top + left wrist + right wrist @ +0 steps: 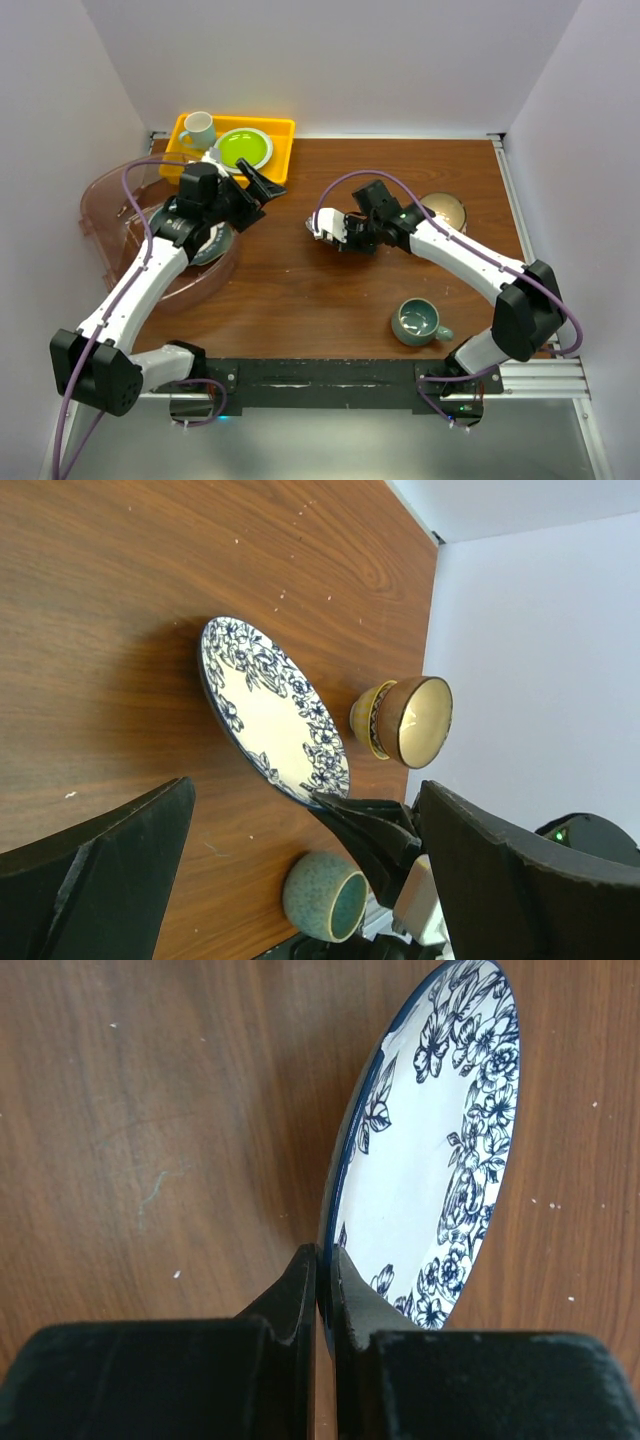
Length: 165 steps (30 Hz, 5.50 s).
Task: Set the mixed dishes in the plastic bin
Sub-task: Pick up the plate at the center of the board, then place the plate in the plastic bin.
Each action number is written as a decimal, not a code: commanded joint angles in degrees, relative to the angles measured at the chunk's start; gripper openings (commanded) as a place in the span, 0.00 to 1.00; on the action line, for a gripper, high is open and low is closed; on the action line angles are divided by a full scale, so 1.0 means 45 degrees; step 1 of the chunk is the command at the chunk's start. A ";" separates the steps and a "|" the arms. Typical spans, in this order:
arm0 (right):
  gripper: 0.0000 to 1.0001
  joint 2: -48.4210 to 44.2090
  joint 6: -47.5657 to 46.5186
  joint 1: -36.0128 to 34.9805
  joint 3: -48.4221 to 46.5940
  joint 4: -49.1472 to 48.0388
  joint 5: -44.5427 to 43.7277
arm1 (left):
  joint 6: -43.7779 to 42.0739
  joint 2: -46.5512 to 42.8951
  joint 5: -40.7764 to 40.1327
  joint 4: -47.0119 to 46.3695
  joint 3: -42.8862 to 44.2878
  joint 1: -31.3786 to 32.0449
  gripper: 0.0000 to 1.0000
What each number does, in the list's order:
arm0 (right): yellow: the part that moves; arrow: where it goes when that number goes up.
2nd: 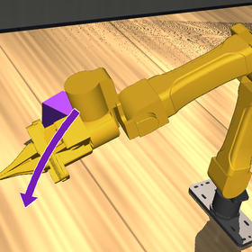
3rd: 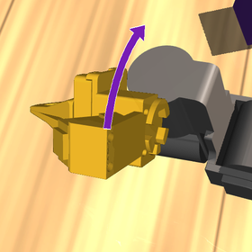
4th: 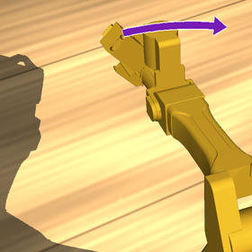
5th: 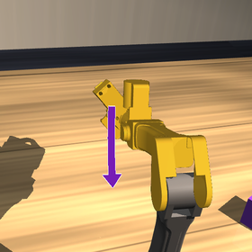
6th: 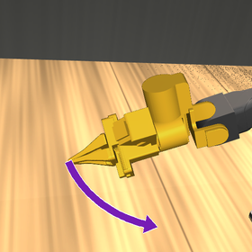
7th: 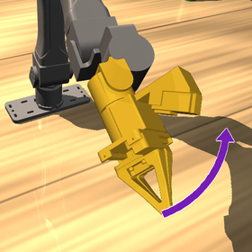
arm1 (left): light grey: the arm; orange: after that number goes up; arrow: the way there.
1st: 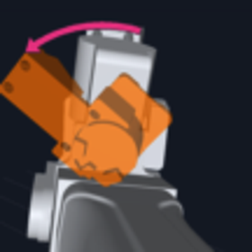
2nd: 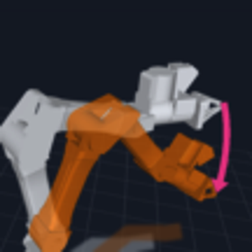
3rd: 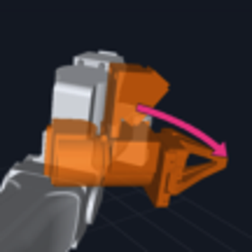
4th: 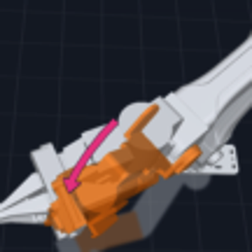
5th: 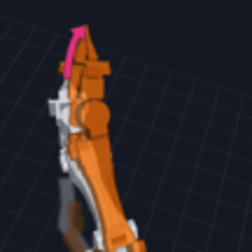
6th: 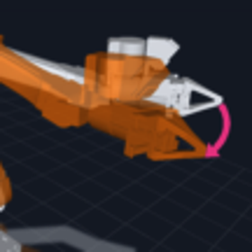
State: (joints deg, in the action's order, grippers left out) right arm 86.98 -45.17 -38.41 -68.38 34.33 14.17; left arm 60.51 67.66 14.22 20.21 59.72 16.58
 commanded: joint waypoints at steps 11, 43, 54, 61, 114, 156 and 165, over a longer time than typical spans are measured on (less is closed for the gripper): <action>0.00 -0.1009 -0.0119 -0.0175 -0.1230 0.0086 0.1283 | 0.1104 0.0395 -0.0972 -0.0037 0.0907 0.0964 1.00; 0.00 -0.1126 0.0018 -0.0409 -0.1660 0.0419 0.1674 | 0.2197 0.0844 -0.0816 -0.0467 0.0927 0.1667 1.00; 0.00 -0.1028 -0.0002 -0.0506 -0.2031 0.0594 0.1753 | 0.2842 0.1273 -0.0796 -0.0526 0.1064 0.1940 1.00; 0.00 -0.1048 0.0096 -0.0526 -0.2323 0.0614 0.1655 | 0.3077 0.1663 -0.1108 0.0371 0.1181 0.2078 1.00; 0.65 -0.1770 0.0661 -0.0624 -0.3436 0.2547 0.4603 | 0.2374 -0.0698 0.0160 -0.4041 -0.0889 0.1122 0.00; 0.91 -0.2532 0.0760 0.3888 -0.3926 0.3994 0.8959 | -0.1708 -0.2750 0.1528 -0.2460 0.0243 -0.2356 0.00; 0.91 -0.2571 0.0838 0.4044 -0.3672 0.3856 0.9018 | -0.2158 -0.3042 0.1352 -0.2089 0.0478 -0.2727 0.00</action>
State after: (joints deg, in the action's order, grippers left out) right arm 77.17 -42.09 -20.56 -85.32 53.10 52.42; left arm 51.11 56.73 18.76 18.17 57.08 5.30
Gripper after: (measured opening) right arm 0.906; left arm 0.109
